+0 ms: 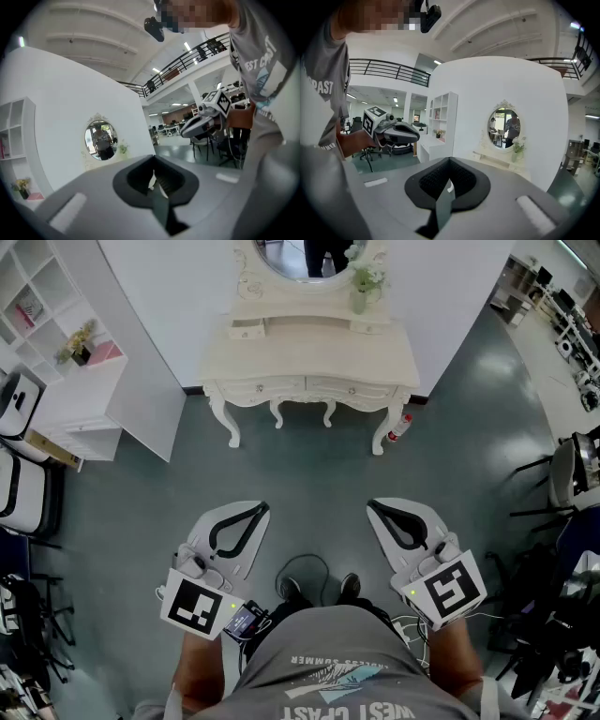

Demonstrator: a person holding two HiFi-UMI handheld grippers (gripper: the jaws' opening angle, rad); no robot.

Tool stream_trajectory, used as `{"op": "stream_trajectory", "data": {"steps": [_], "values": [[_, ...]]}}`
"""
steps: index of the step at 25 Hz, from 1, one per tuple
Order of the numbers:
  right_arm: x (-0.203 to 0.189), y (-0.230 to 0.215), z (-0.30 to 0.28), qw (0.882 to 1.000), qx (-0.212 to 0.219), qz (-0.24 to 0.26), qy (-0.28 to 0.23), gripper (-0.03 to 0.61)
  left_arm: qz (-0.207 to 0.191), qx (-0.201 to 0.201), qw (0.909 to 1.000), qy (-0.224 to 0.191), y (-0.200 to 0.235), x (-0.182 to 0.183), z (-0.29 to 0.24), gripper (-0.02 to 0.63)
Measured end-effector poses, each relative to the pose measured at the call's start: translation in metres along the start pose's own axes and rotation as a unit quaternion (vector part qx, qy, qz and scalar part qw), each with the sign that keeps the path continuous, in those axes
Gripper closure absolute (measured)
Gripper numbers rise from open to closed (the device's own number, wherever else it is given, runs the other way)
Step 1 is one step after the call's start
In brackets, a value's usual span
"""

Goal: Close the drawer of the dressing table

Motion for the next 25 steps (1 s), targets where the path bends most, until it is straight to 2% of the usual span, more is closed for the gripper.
{"op": "stream_trajectory", "data": {"steps": [16, 25], "values": [[0.017, 0.012, -0.046, 1.000, -0.026, 0.000, -0.001, 0.577, 0.003, -0.012, 0.9999, -0.009, 0.047, -0.027, 0.014, 0.612], [0.036, 0.005, -0.072, 0.999, -0.042, -0.013, -0.024, 0.577, 0.014, -0.014, 0.9997, -0.014, 0.078, -0.043, 0.015, 0.612]]}}
Point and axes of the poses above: the fingertips, and each gripper's own axes: z backward along the fingers, y to its left, x out of its top, the point moved 4 cm from there along z, backward along the fingers, and after that the axes turned 9 degrees about x, right-handed, at the moved point
